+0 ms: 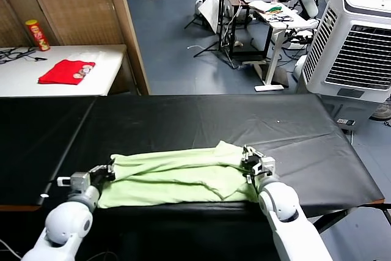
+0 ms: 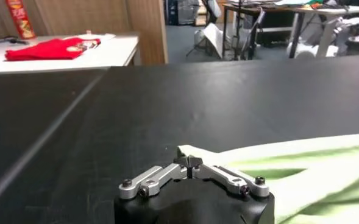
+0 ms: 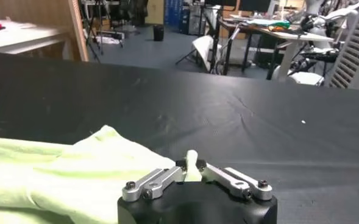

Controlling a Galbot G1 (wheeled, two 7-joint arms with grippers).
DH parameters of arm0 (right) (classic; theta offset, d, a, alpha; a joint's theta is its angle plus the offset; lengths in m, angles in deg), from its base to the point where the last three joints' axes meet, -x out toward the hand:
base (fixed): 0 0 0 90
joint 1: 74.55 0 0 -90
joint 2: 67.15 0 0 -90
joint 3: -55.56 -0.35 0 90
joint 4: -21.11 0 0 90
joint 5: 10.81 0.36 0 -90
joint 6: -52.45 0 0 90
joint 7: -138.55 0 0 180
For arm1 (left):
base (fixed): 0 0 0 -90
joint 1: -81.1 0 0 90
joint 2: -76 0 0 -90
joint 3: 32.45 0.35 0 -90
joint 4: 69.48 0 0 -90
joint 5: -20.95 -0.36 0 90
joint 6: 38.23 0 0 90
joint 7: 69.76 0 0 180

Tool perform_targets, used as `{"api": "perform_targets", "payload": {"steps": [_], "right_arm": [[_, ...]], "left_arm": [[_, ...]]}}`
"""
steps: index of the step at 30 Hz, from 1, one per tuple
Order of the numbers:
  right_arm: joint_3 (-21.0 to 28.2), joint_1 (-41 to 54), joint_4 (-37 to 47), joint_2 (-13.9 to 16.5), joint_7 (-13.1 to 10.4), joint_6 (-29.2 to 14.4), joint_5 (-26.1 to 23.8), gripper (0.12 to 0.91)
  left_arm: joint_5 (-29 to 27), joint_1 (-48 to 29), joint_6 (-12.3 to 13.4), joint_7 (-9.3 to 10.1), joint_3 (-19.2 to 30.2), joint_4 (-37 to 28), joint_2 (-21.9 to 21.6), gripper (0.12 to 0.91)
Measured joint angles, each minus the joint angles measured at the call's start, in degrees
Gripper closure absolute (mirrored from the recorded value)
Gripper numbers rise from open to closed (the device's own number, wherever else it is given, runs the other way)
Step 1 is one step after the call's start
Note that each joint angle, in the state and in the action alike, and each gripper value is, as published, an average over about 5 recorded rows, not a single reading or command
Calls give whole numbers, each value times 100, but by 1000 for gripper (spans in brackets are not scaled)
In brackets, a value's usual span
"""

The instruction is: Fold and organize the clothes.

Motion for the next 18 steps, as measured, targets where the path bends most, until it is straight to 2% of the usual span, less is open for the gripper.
{"api": "perform_targets", "payload": {"steps": [3,4,10,12,14,18], "right_arm": [[-85,-143,-180,75,63,11,43,670],[-117,-194,-254,108,77,15,71,620],[-328,-486,-775,308,102,14,253,305],[-384,-581,-932,347,115,3,273,250],[-415,-659,-1049,362,126,-7,276,234],[-426,-742,-1190,364,137,-16,275,227]], "left_arm": [[-27,56,-1,-15,-60,109,-25,843],[-21,78,-1,-15,-86,149,-41,801],[192,315,19,-12,-303,412,-126,474],[325,432,45,-12,-386,497,-107,360],[470,571,79,-20,-455,567,-64,281],[687,872,138,-52,-512,598,61,235]]}}
